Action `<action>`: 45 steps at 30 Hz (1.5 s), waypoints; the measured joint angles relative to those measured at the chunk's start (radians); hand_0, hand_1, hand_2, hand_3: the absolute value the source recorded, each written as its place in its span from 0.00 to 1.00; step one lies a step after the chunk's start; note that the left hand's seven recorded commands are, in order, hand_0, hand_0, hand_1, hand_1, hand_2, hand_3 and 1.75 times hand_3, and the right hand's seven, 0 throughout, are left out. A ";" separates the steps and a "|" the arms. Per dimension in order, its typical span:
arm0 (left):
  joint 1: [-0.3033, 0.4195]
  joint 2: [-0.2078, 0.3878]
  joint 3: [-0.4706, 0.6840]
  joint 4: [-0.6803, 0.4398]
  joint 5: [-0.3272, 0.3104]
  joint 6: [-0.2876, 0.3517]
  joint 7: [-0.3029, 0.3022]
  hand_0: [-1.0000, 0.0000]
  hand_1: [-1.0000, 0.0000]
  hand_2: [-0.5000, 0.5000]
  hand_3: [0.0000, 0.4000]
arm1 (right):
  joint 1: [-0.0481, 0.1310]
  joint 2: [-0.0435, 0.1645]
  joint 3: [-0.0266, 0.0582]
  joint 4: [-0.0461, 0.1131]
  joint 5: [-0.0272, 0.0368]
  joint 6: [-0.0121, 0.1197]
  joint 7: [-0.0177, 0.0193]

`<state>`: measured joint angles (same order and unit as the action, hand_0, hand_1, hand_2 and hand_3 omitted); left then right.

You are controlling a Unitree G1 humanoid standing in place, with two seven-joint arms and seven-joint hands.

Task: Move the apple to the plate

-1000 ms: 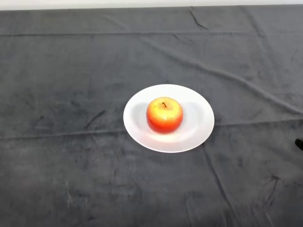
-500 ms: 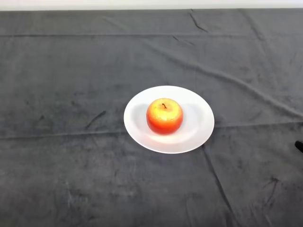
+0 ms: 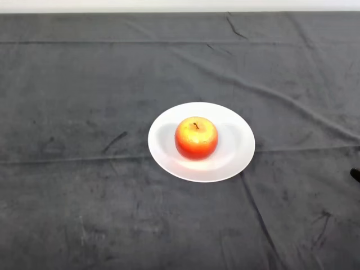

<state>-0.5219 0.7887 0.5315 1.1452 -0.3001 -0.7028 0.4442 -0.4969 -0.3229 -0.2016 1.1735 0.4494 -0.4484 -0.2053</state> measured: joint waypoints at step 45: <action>0.000 0.000 0.036 0.000 0.003 0.000 -0.021 1.00 1.00 0.50 0.00 | 0.000 0.000 0.0000 0.001 0.0000 0.000 0.0009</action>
<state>-0.5220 0.7887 0.5678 1.1452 -0.2974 -0.7032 0.4230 -0.4969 -0.3229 -0.2016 1.1748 0.4494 -0.4488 -0.2044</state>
